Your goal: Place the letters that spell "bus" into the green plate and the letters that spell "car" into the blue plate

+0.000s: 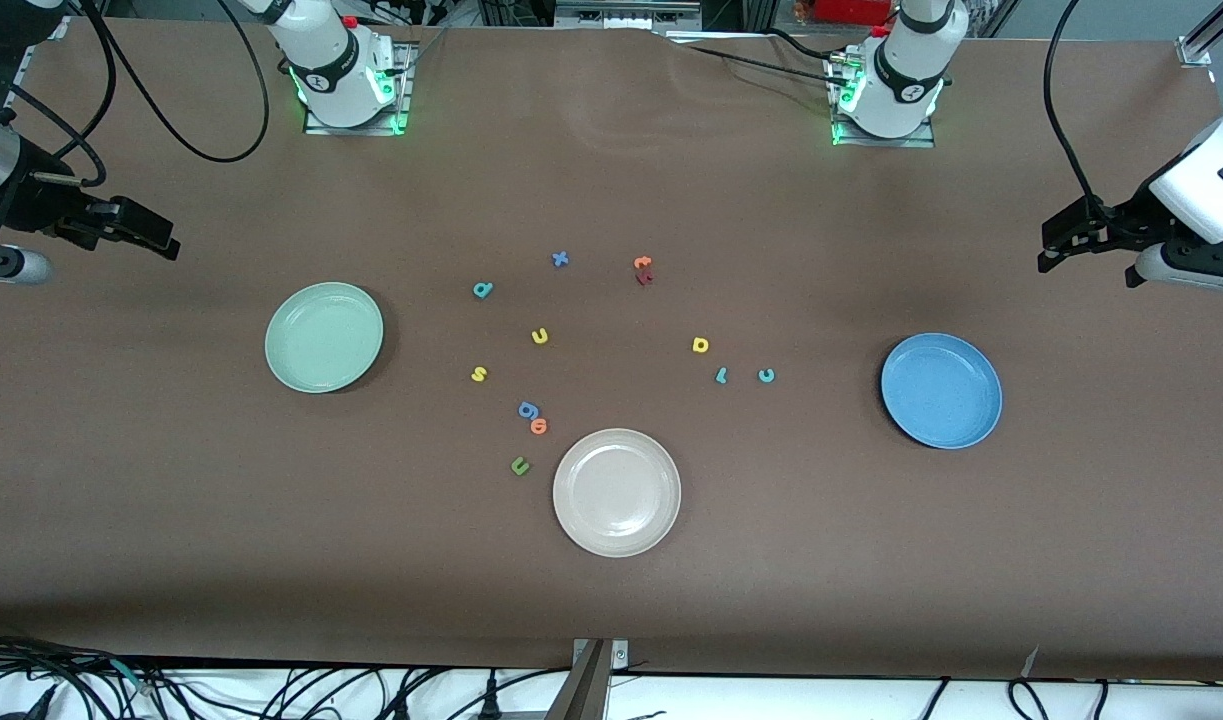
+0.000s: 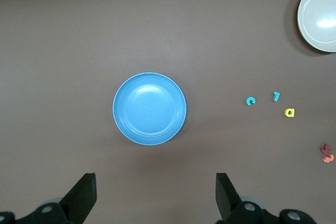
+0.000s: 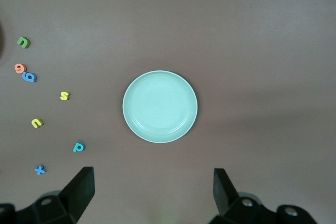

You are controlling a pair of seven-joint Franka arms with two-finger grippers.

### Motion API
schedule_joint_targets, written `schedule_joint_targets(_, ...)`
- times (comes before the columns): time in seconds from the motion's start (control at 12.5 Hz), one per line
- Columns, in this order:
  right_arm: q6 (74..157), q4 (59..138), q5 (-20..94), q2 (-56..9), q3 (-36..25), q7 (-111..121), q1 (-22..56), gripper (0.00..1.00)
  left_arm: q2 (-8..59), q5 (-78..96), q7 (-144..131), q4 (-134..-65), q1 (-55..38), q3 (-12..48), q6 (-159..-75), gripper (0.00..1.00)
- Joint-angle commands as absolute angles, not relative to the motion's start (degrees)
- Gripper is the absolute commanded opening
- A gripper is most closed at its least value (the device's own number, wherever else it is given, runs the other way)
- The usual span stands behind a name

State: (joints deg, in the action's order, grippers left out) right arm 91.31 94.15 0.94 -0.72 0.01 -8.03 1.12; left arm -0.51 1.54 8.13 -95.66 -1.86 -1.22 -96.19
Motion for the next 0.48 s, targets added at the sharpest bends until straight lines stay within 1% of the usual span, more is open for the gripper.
schedule_joint_targets(0.0,90.2,92.9,0.3,-1.0,0.0,-7.3,1.2,1.00,-0.3,-0.3,7.6,-94.7,-2.1,-1.0,-95.8,1.00)
schedule_joint_targets(0.4,90.1,93.0,0.0,-0.8,0.1,-7.6,1.3,1.00,-0.3,-0.3,7.6,-94.7,-2.1,-1.0,-95.8,1.00)
